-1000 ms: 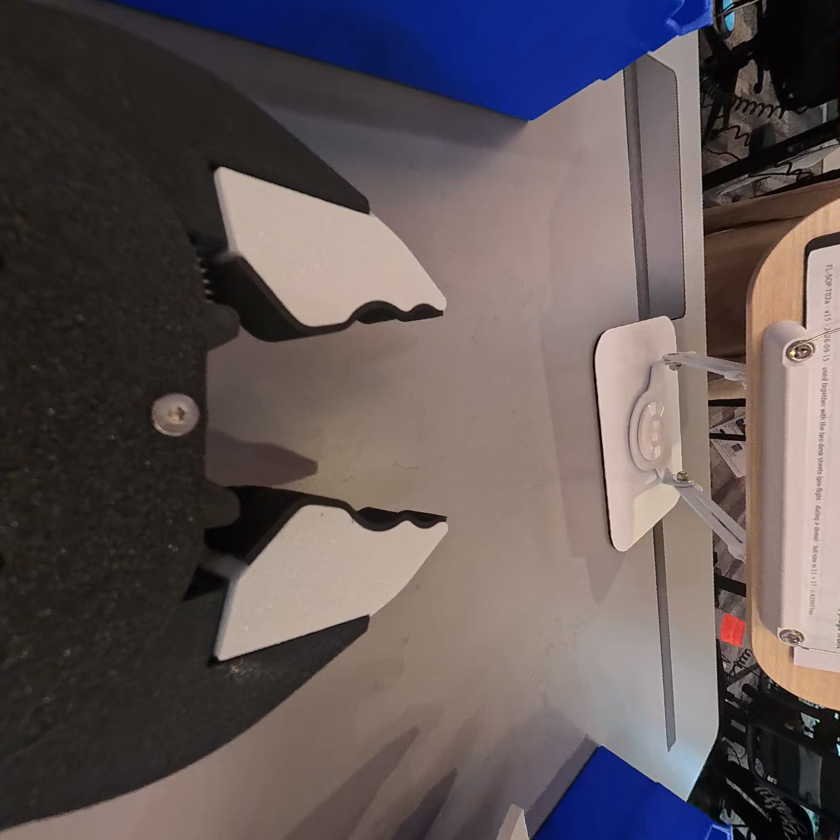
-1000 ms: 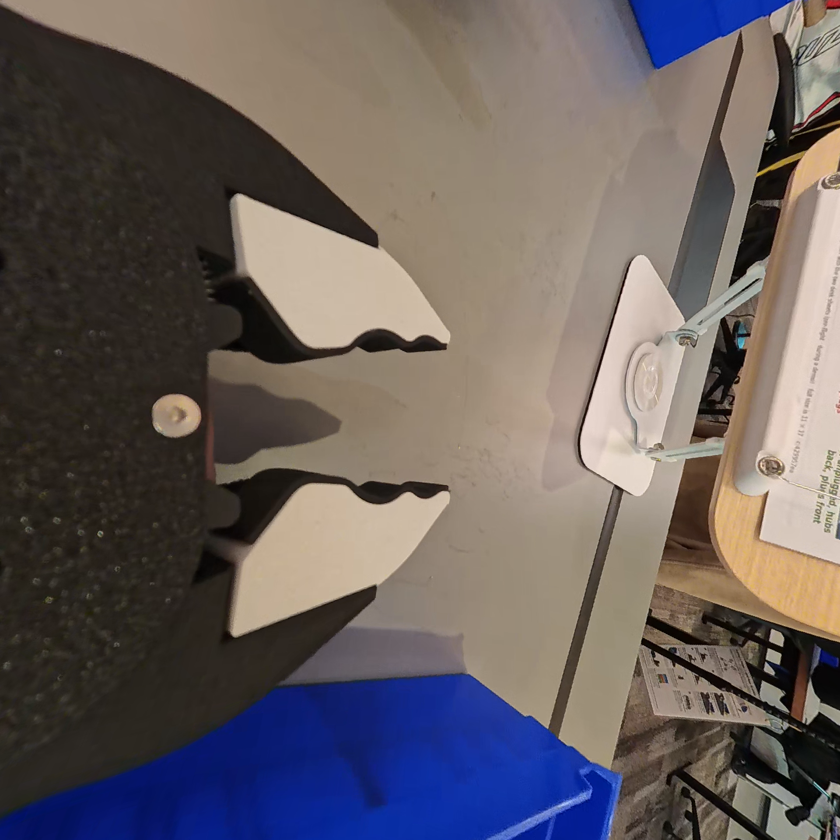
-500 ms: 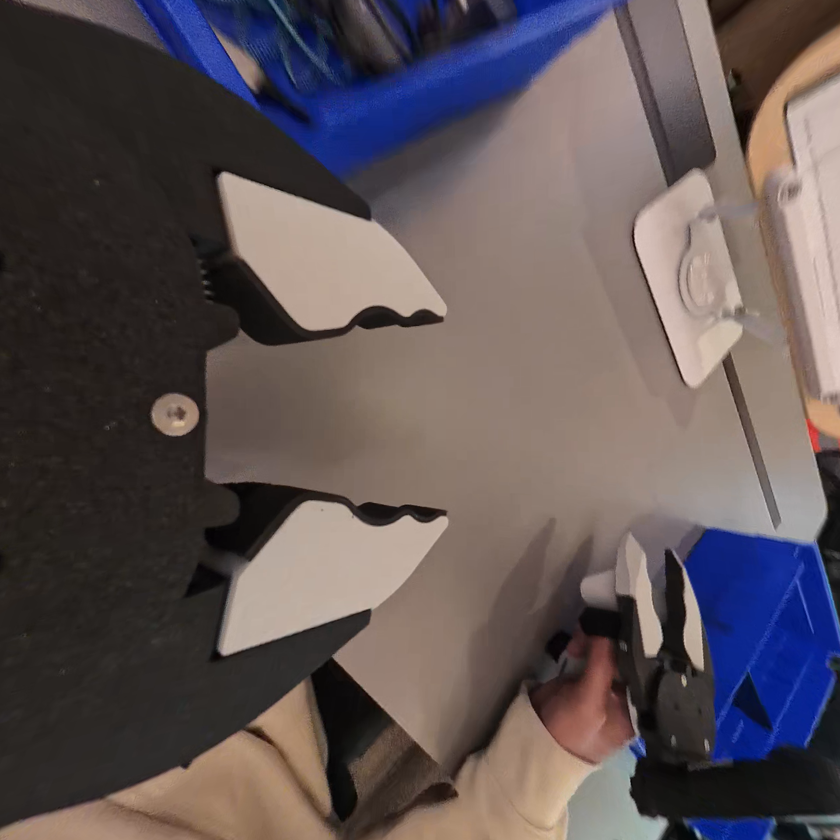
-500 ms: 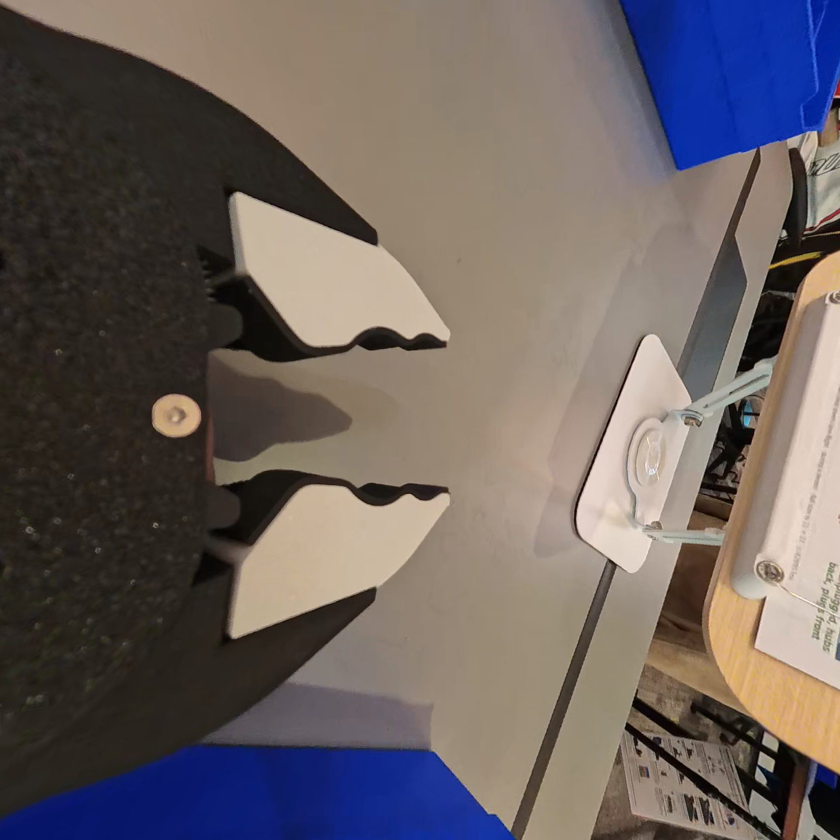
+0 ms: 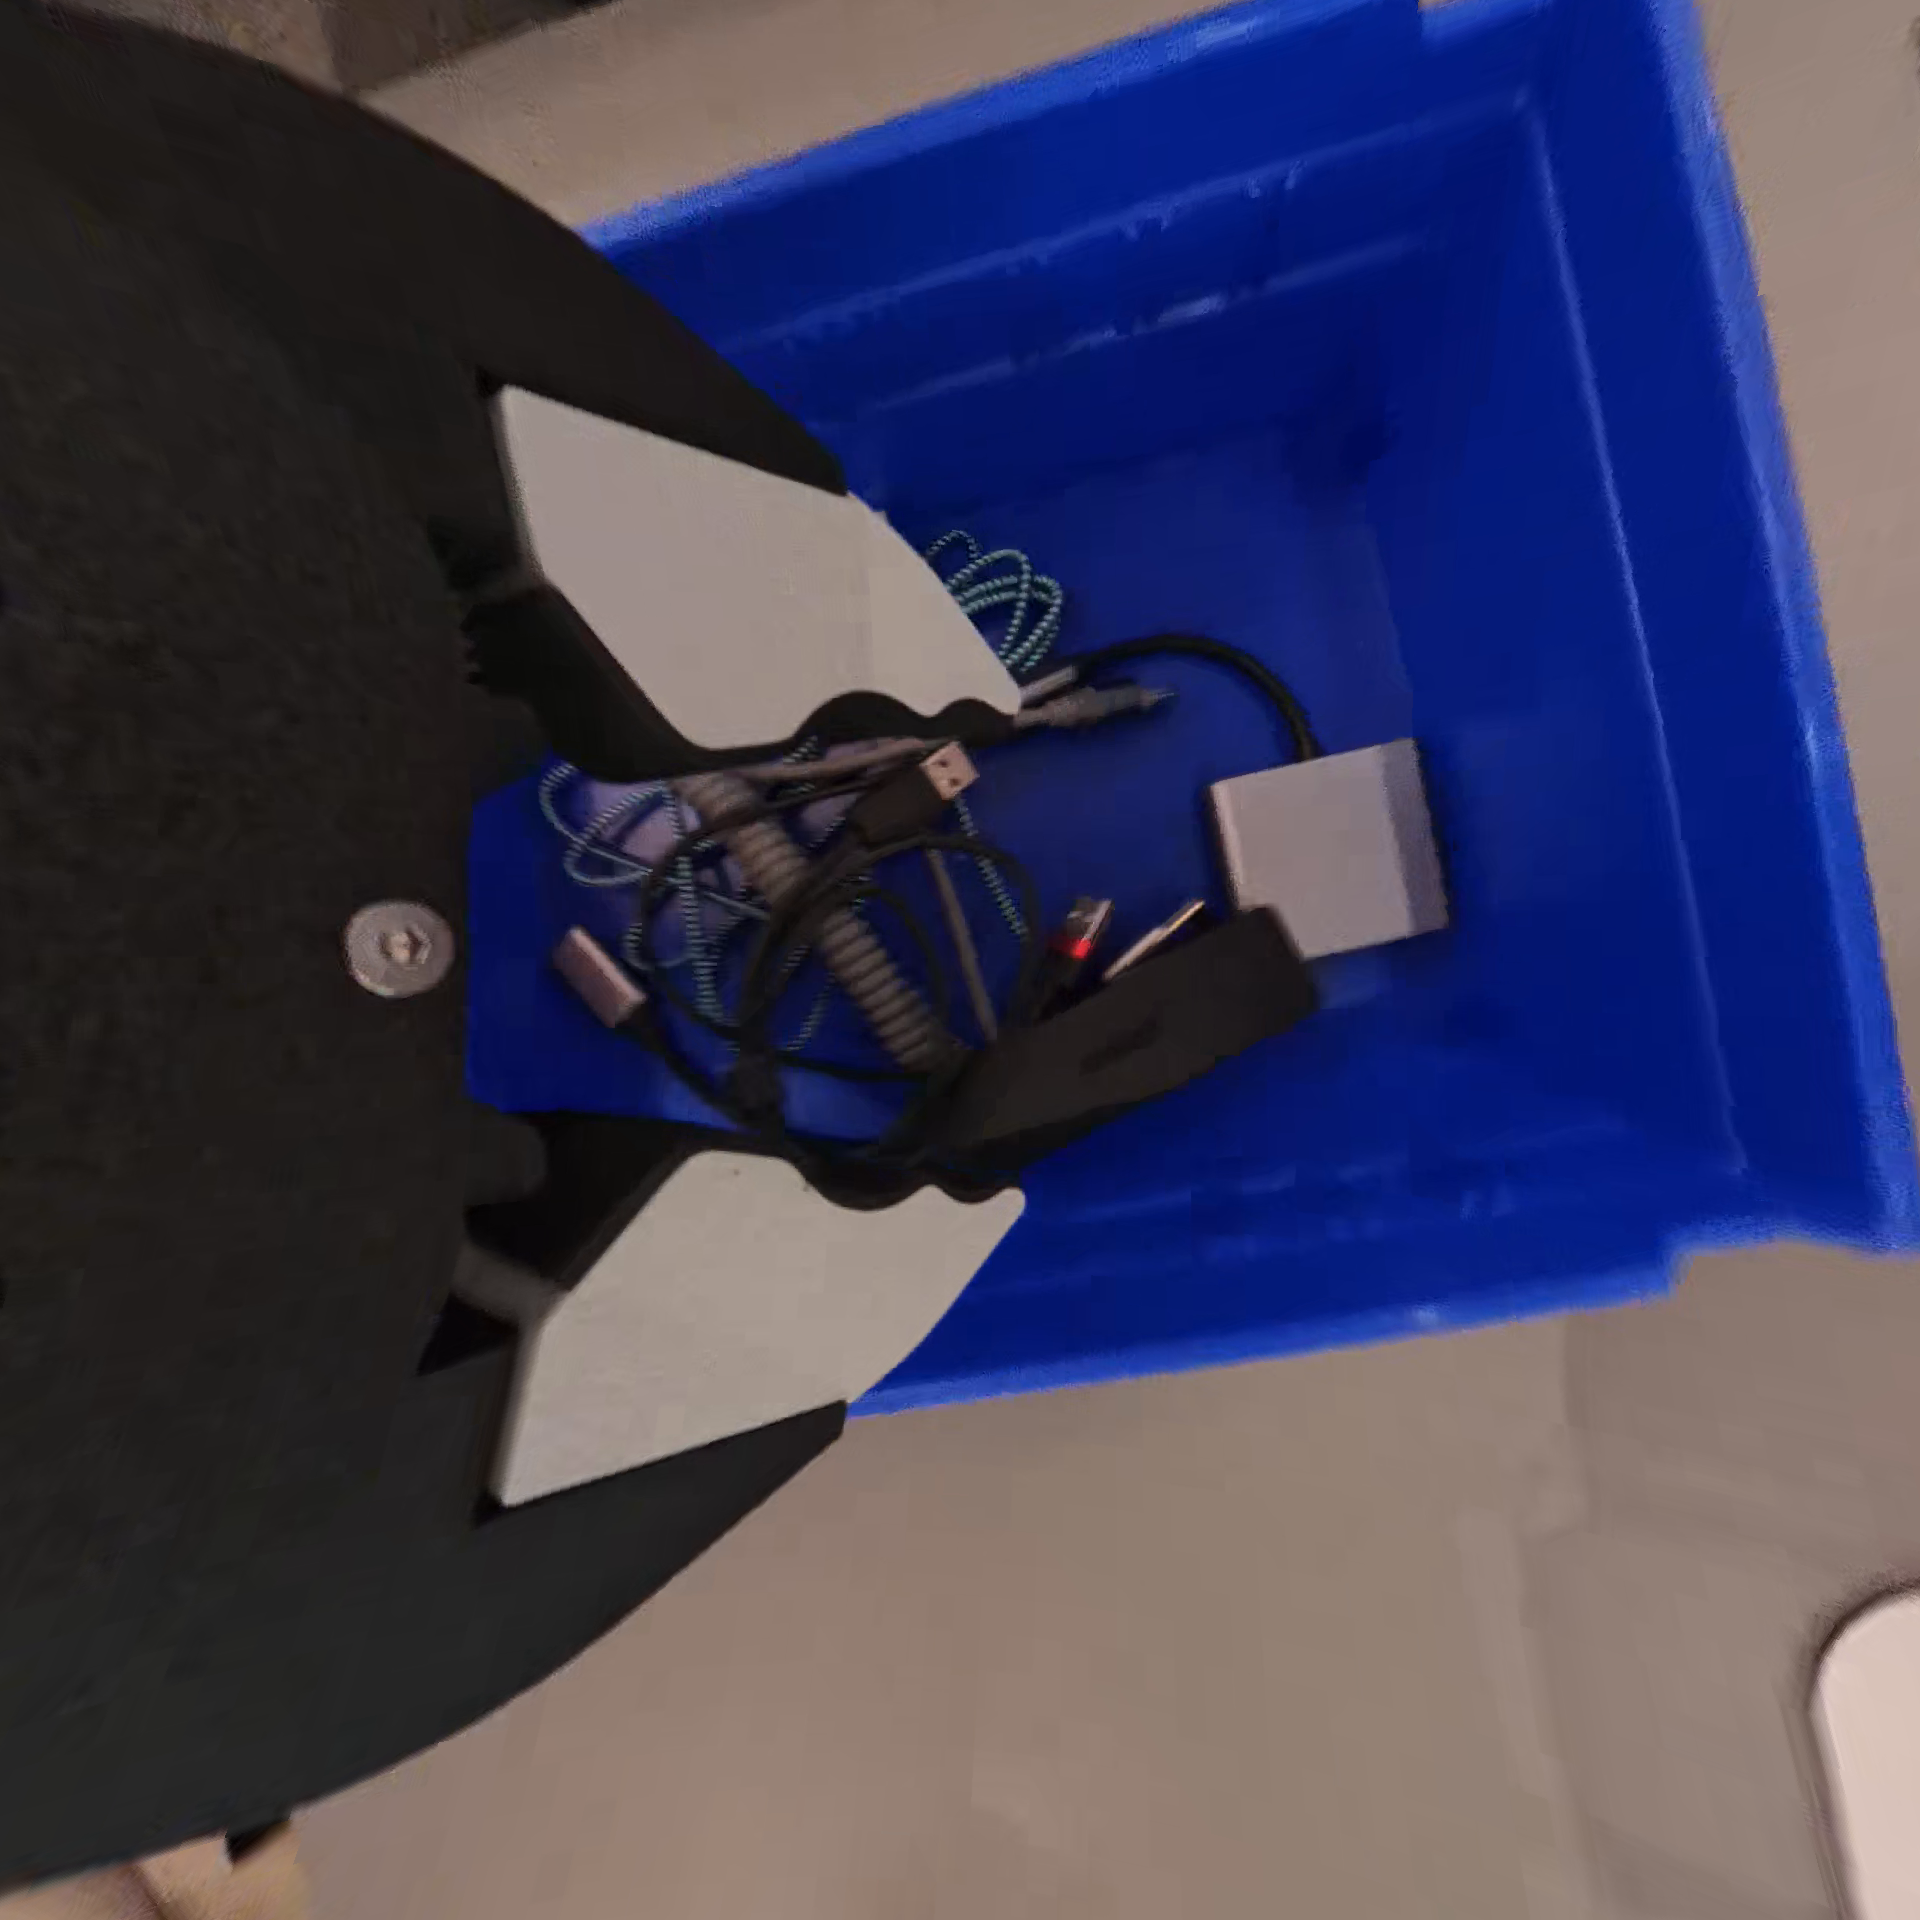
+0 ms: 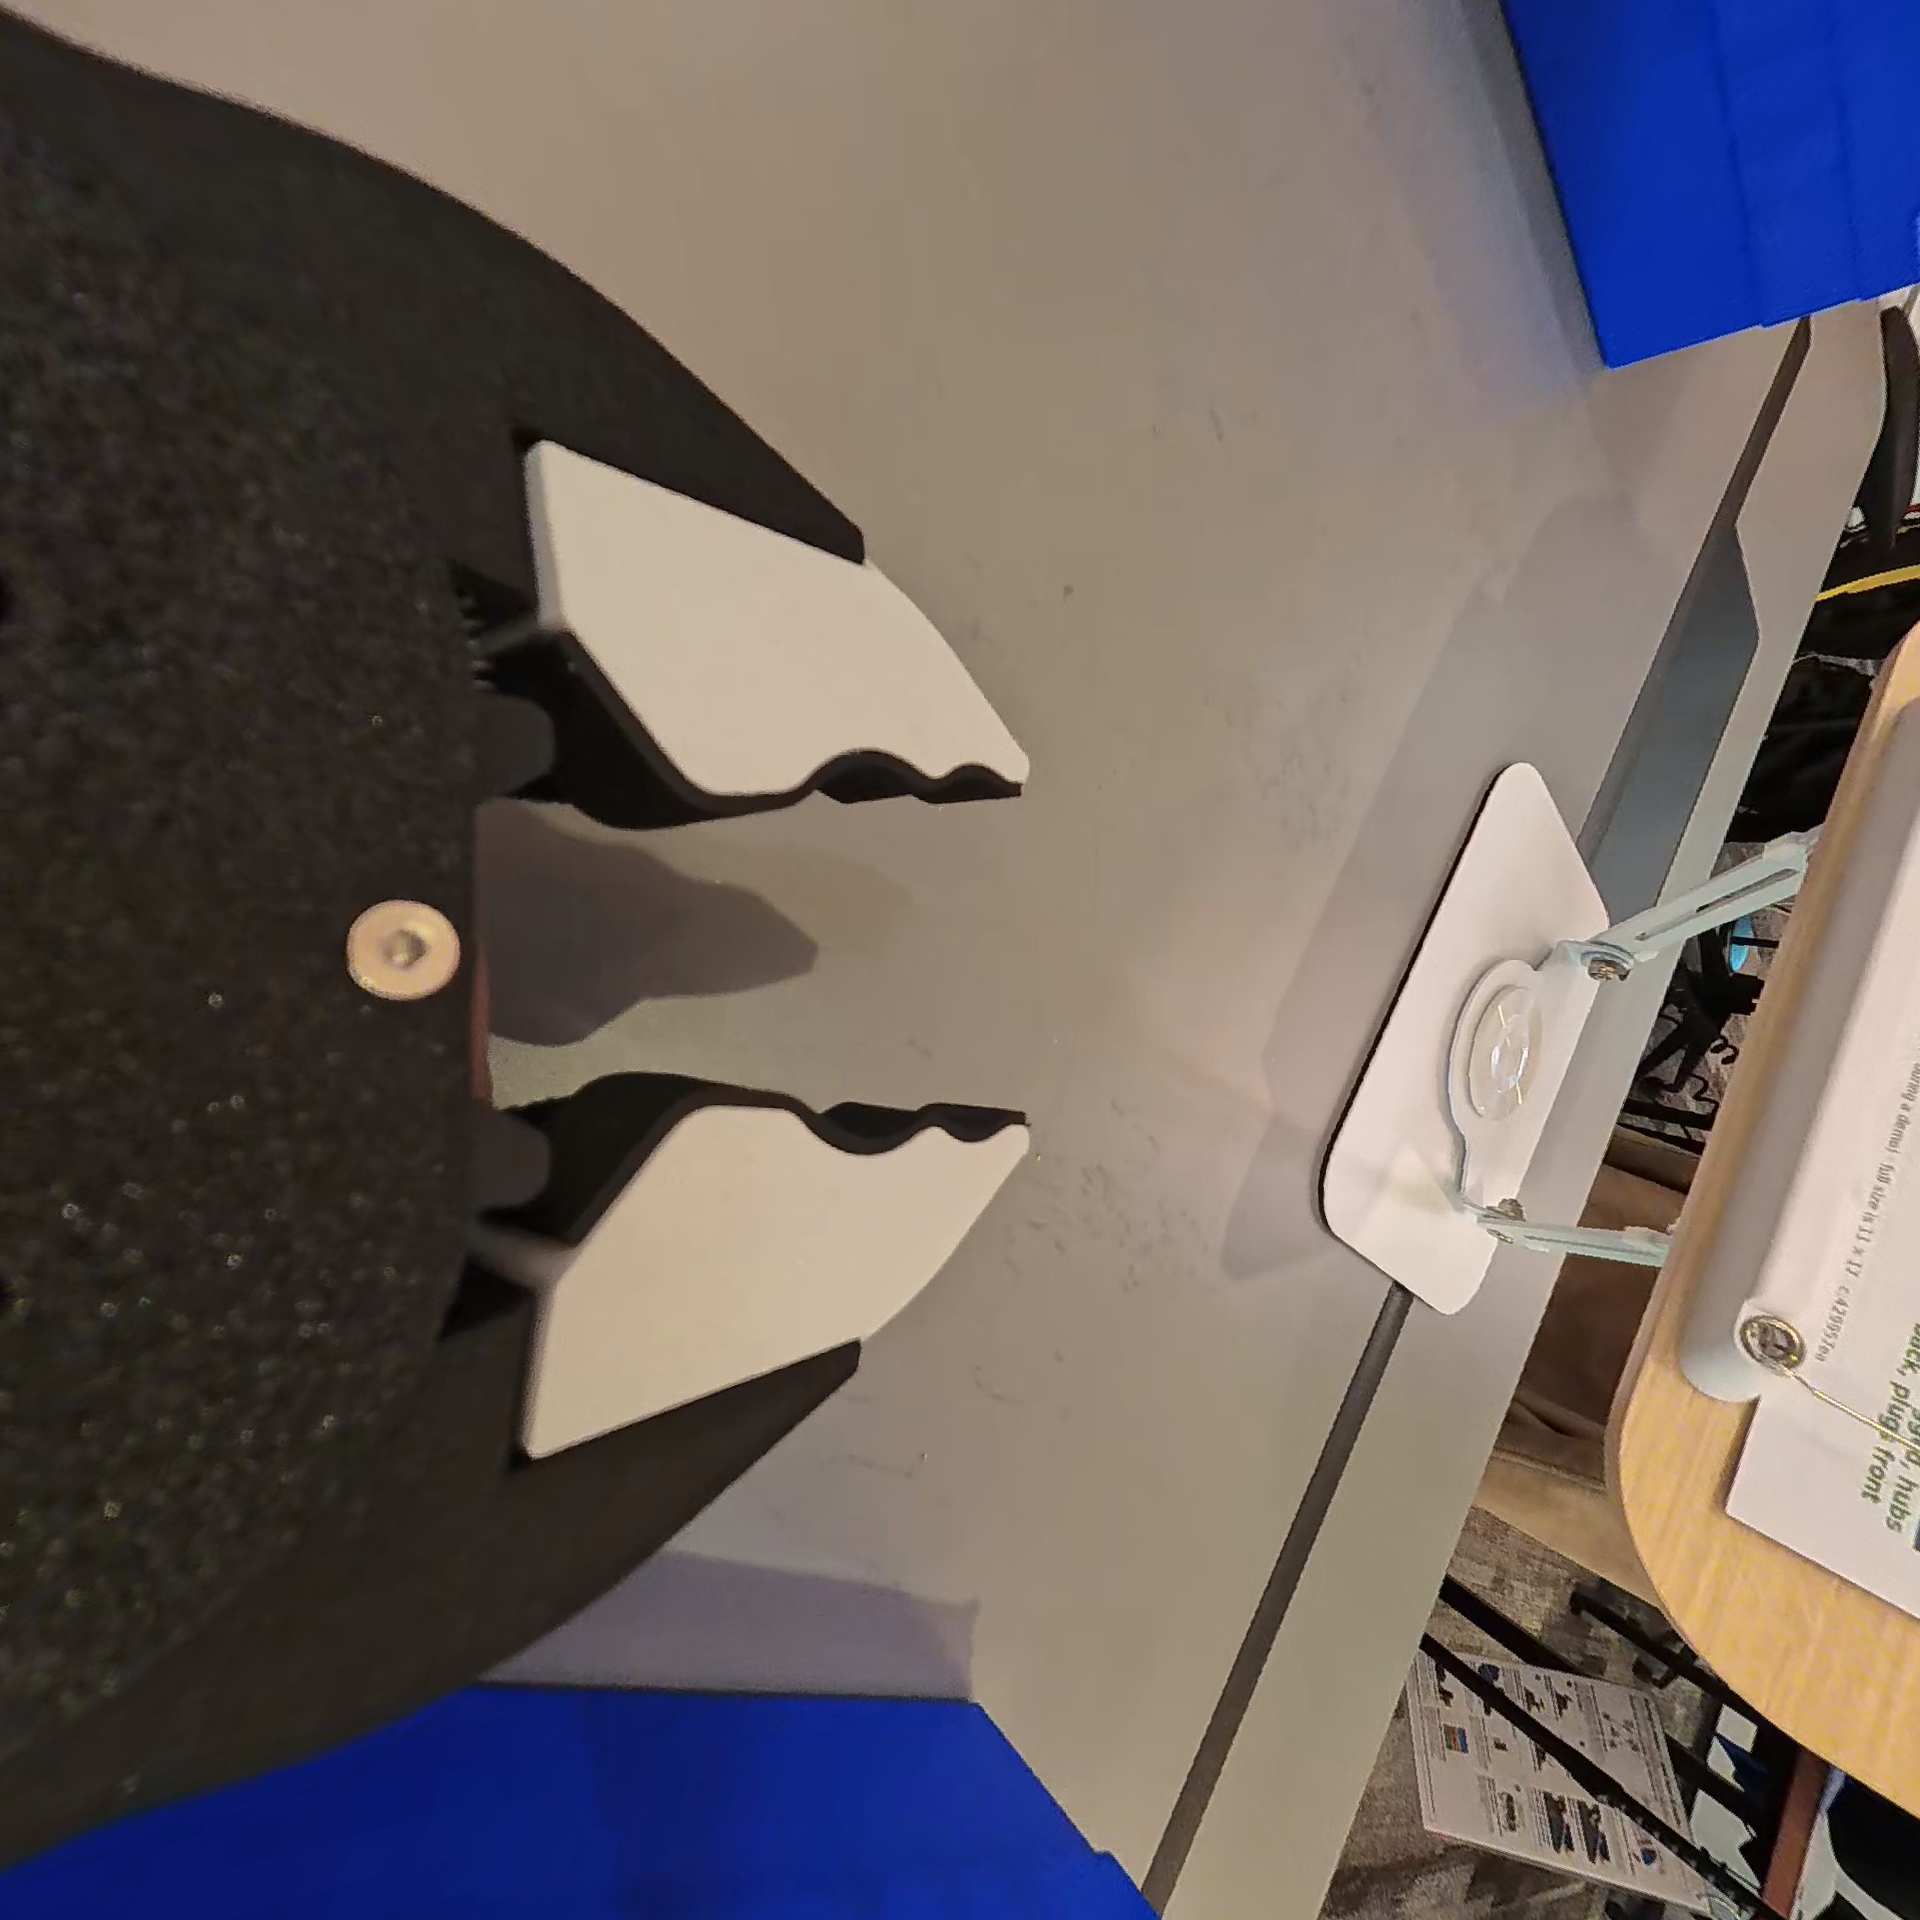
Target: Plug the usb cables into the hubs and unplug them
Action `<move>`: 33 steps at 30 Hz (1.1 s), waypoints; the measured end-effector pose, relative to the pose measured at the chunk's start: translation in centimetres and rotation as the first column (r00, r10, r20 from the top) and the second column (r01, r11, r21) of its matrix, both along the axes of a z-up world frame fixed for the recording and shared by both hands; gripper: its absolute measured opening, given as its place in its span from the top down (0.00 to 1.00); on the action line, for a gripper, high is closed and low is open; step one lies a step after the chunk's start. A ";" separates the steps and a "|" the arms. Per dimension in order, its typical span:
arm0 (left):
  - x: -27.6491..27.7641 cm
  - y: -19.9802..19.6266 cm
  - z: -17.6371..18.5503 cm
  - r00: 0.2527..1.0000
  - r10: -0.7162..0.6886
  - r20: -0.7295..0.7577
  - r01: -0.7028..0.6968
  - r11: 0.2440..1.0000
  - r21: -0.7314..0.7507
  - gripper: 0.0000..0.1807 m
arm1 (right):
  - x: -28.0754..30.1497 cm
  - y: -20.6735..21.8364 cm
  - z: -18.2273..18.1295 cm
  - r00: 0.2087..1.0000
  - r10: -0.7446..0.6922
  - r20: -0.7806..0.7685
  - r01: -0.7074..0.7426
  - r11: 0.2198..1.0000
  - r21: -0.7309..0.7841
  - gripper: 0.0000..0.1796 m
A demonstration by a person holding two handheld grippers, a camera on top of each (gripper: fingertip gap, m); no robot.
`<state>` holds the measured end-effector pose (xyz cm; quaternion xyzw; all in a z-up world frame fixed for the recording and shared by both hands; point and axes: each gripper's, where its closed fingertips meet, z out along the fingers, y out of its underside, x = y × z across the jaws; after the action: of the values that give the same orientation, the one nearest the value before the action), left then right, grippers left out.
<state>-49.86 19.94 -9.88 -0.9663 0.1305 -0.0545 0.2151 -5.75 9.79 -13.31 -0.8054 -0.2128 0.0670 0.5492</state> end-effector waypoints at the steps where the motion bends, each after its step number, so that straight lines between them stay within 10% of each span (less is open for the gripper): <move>1: 0.0 1.1 -0.7 0.999 0.036 0.011 -0.036 0.999 -0.027 0.57 | 0.0 0.0 0.0 1.000 0.001 0.002 -0.001 1.000 0.000 0.69; 17: 1.7 1.2 -7.7 0.999 0.053 -0.004 -0.051 0.946 -0.319 0.55 | -0.4 -0.2 0.0 0.999 0.015 0.037 -0.015 1.000 0.014 0.69; 33: 0.7 -0.8 -1.5 0.982 -0.026 0.188 0.062 0.980 -0.190 0.93 | -0.5 -0.2 -0.2 0.998 0.016 0.059 -0.017 1.000 0.014 0.71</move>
<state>-49.18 19.10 -11.34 -0.9703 0.1256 -0.1609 0.1295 -6.21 9.58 -13.51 -0.8012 -0.2360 0.0461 0.5480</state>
